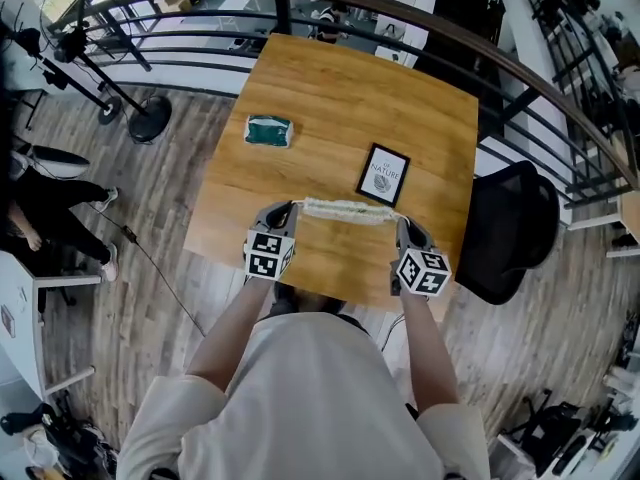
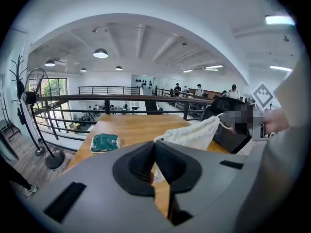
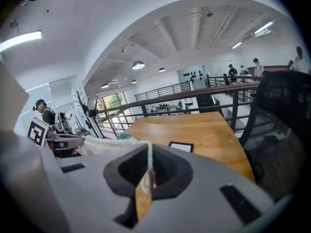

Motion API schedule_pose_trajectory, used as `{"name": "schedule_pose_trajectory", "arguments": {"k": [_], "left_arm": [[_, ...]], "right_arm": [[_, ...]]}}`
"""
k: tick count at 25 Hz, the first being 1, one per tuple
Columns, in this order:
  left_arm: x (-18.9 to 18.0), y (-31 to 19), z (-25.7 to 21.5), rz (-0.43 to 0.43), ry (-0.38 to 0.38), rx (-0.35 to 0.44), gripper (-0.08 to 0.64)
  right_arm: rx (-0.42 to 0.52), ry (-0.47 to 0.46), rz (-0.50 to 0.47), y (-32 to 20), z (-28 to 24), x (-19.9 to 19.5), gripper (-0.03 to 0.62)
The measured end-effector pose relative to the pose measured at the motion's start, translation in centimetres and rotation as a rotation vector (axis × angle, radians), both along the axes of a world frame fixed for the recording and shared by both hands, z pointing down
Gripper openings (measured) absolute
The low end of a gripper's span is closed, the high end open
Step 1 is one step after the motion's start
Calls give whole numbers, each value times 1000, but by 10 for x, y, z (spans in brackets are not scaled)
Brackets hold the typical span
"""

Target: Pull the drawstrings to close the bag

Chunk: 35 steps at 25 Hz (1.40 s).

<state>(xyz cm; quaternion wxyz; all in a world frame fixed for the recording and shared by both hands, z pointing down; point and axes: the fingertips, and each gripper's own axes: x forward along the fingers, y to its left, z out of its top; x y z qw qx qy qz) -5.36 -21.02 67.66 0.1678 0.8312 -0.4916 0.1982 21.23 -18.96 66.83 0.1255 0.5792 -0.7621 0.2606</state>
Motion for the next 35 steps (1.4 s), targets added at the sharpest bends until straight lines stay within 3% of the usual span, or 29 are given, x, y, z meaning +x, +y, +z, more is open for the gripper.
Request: {"name": "schedule_pose_trajectory", "arguments": {"k": [10,21,31,35], "left_arm": [[-1,-23,-45,-41,29,100,-3],[8,-44,-95,-13,59,195,-6],[14,-49,-113,-5,90,218,-5],[2,-54,-111,-52,114,203,-6]], "right_arm": [[99,71,28,-11,-40,0,3],[209,100,96,-23,-89,16,2],[225,113,122,-24,-105,25,0],[217,69,206,-23,-106,50,0]]}}
